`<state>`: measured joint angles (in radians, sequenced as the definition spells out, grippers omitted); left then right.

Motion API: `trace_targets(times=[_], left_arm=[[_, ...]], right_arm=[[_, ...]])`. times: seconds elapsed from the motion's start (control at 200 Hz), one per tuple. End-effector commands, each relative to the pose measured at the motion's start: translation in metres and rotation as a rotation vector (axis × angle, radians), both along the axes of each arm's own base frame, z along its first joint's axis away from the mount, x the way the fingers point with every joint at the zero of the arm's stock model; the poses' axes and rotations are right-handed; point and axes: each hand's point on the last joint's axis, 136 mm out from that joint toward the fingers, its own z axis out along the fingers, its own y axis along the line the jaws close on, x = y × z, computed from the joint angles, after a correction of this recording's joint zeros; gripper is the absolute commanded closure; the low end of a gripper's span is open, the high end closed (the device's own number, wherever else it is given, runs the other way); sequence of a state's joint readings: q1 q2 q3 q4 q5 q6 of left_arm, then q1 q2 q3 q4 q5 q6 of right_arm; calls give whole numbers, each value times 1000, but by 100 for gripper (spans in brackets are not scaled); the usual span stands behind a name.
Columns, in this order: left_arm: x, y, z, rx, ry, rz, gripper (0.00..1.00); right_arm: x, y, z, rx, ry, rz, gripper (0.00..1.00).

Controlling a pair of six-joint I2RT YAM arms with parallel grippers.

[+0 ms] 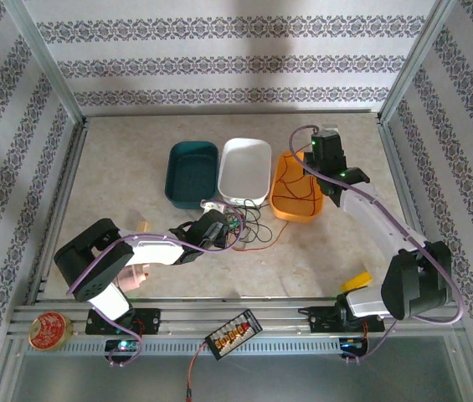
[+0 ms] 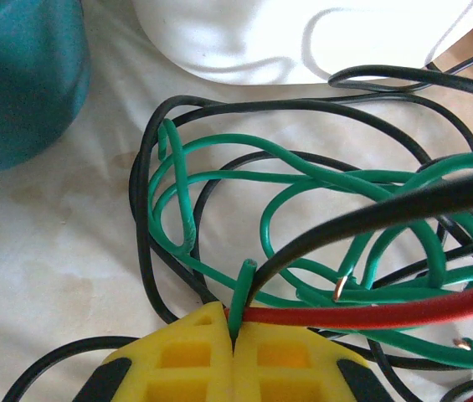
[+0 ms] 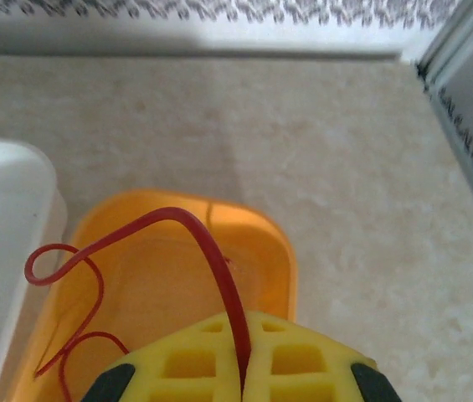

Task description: Untangle the cables

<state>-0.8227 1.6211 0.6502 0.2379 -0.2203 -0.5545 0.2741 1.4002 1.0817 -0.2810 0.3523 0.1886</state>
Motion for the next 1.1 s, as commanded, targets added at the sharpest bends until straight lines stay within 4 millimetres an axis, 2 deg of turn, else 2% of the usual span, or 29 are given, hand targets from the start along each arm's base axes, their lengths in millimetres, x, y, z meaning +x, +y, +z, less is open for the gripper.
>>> trace_targets(times=[0.0,0.195,0.425,0.7,1.094], left_arm=[[-3,13,-5,57,27,20,100],[-3,13,-4,64,25,17,100],[-5,14,-5,64,27,19,100],[-4,13,-5,65,26,20,100],[-3,12,-3,67,23,23,100]], right_arm=[[-6,-11,-32,28,84,-94,100],[-10,-16,-82,29,214,-151,100],[-13,-14,-117,52,310,-164,99],[-12,-3,-136,97,363,-132,93],[-4,13,-163,153,439,-96,93]])
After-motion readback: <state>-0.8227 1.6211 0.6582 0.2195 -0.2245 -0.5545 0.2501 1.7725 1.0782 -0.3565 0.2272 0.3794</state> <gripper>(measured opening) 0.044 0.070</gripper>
